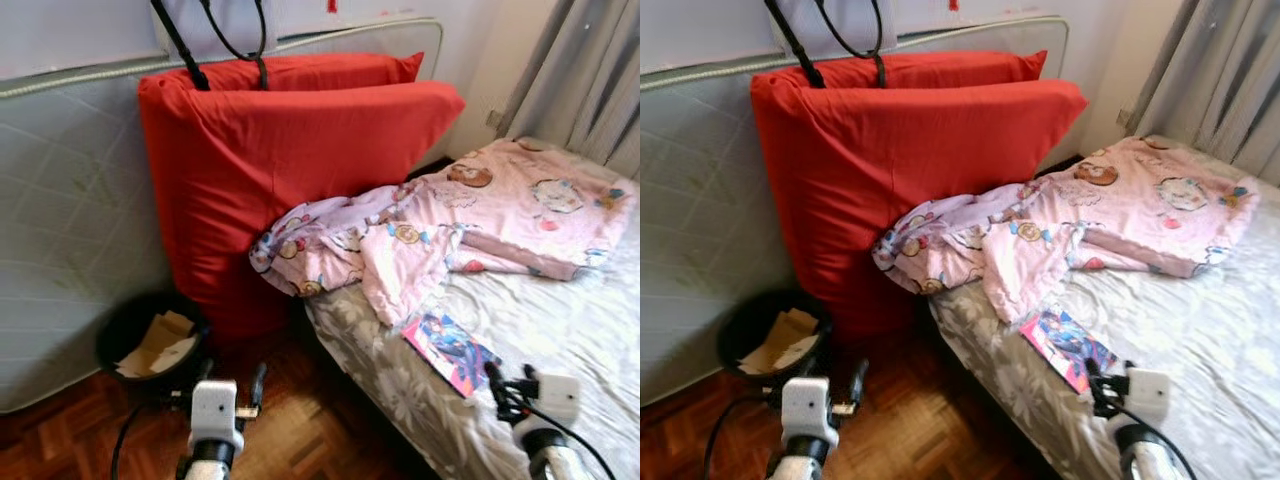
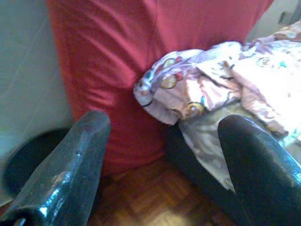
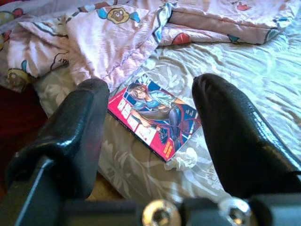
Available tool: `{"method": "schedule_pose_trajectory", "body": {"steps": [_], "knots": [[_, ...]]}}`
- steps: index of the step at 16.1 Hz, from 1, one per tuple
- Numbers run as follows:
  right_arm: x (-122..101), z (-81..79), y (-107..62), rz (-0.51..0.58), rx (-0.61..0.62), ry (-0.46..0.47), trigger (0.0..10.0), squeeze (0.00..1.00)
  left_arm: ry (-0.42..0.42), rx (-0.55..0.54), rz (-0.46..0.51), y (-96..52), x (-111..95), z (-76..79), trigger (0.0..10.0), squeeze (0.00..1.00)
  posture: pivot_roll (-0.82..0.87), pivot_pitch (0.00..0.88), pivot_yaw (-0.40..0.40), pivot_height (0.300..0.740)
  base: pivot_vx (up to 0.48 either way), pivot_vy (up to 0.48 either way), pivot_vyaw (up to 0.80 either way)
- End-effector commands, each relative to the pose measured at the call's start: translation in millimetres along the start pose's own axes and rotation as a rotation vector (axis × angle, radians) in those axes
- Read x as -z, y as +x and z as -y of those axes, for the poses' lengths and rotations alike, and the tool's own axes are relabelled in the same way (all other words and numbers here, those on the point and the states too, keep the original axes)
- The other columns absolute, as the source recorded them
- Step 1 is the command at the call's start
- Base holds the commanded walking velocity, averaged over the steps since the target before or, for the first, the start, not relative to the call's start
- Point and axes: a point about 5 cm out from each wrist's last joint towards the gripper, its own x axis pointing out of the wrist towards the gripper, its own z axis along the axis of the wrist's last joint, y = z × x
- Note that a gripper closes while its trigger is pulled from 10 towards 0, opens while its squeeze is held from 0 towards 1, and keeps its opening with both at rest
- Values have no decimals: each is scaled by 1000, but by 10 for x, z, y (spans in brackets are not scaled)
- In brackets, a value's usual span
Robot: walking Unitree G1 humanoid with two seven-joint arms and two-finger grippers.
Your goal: Clean up the room
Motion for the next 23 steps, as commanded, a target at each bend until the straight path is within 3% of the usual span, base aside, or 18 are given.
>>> {"method": "schedule_pose_trajectory", "body": {"steps": [1, 3, 6, 8, 10, 11, 13, 16, 19, 21, 23], "knots": [[-31, 73, -20, 17, 35, 4, 10000, 0, 5, 4, 8, 9, -42, -5, 10000, 0, 55, 0, -19, 740, 0, 0, 0], [-17, 89, -61, 42, 90, 46, 10000, 0, 19, 18, 23, 56, -129, -79, 10000, 0, 29, 0, 10, 740, 0, 0, 0], [28, -35, -192, 62, 61, 50, 10000, 0, 23, 33, 44, 266, -243, -141, 10000, 0, -45, 0, 7, 740, 0, 0, 0], [7, -73, -211, 77, 62, 55, 10000, 0, 31, 37, 42, 321, -248, -181, 10000, 0, -67, 0, 1, 740, 0, 0, 0], [-150, -128, -86, 136, 51, 69, 10000, 0, 52, 39, 51, 421, -294, -247, 10000, 0, -44, 0, -15, 740, 0, 0, 0], [-229, -207, 25, 158, 45, 93, 10000, 0, 66, 14, 55, 489, -325, -327, 10000, 0, -7, 0, -15, 740, 0, 0, 0], [-241, -379, 90, 152, -5, 80, 10000, 0, 45, -19, 73, 537, -392, -419, 10000, 0, 6, 0, -5, 740, 0, 0, 0], [-317, -622, 114, 184, -51, 94, 10000, 0, 45, -46, 86, 481, -411, -540, 10000, 0, 38, 0, -20, 740, 0, 0, 0], [-294, -654, -29, 193, -63, 55, 10000, 0, 51, -43, 87, 360, -390, -528, 10000, 0, 59, 0, -44, 740, 0, 0, 0], [-315, -701, -211, 200, -141, -10, 10000, 0, 51, -33, 86, 252, -401, -519, 10000, 0, 67, 0, -61, 740, 0, 0, 0], [-318, -651, -338, 183, -202, -74, 10000, 0, 52, -13, 83, 190, -402, -481, 10000, 0, 65, 0, -69, 740, 0, 0, 0]]}}
